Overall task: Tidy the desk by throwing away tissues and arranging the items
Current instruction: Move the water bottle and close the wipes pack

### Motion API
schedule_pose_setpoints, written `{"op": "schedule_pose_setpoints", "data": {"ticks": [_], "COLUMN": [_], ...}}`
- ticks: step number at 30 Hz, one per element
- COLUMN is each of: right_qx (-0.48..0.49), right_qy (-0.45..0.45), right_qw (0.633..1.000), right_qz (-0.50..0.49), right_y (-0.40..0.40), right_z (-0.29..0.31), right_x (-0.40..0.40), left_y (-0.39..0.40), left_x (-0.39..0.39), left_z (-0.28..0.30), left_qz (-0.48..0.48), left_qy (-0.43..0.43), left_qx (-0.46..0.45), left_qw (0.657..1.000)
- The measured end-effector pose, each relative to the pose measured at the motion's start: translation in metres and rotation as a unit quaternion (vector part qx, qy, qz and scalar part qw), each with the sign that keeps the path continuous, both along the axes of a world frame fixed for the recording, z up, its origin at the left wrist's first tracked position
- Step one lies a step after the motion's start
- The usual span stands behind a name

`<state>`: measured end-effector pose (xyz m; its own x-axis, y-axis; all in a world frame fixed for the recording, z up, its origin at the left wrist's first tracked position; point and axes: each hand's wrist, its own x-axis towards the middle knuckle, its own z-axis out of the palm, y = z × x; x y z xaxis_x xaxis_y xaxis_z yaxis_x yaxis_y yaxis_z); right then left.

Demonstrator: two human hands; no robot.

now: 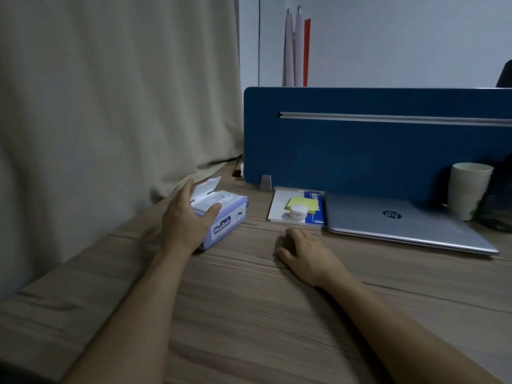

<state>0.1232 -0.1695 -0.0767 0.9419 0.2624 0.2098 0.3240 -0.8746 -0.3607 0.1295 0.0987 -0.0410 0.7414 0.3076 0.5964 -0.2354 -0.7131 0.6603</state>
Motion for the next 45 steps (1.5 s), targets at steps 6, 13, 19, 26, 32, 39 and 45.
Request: {"op": "schedule_pose_setpoints", "data": {"ticks": [6, 13, 19, 26, 32, 39, 45], "right_qx": [0.004, 0.008, 0.028, 0.150, 0.234, 0.235, 0.236], "right_qy": [-0.002, 0.009, 0.015, -0.002, -0.066, -0.112, -0.133], "right_qw": [1.000, 1.000, 1.000, 0.988, 0.959, 0.947, 0.942], "right_qz": [0.003, 0.004, -0.001, -0.046, -0.148, -0.188, -0.199], "right_y": [-0.002, -0.005, -0.008, -0.025, -0.067, -0.103, -0.106], "right_z": [0.002, 0.002, 0.005, 0.008, 0.009, 0.009, 0.006], "right_x": [-0.003, -0.003, -0.006, -0.009, -0.004, 0.001, 0.010], "left_y": [-0.002, -0.001, -0.001, 0.012, 0.011, -0.011, -0.047], "left_x": [-0.002, 0.000, -0.006, -0.016, -0.010, 0.004, 0.035], "left_z": [-0.002, -0.005, -0.001, -0.020, -0.020, -0.022, -0.028], "left_qz": [-0.022, -0.002, -0.005, -0.019, -0.052, -0.078, -0.077], "left_qy": [-0.014, 0.078, 0.096, 0.175, 0.184, 0.177, 0.178], "left_qx": [0.093, 0.163, 0.188, 0.077, 0.092, 0.207, 0.194], "left_qw": [0.995, 0.983, 0.978, 0.981, 0.977, 0.959, 0.962]}}
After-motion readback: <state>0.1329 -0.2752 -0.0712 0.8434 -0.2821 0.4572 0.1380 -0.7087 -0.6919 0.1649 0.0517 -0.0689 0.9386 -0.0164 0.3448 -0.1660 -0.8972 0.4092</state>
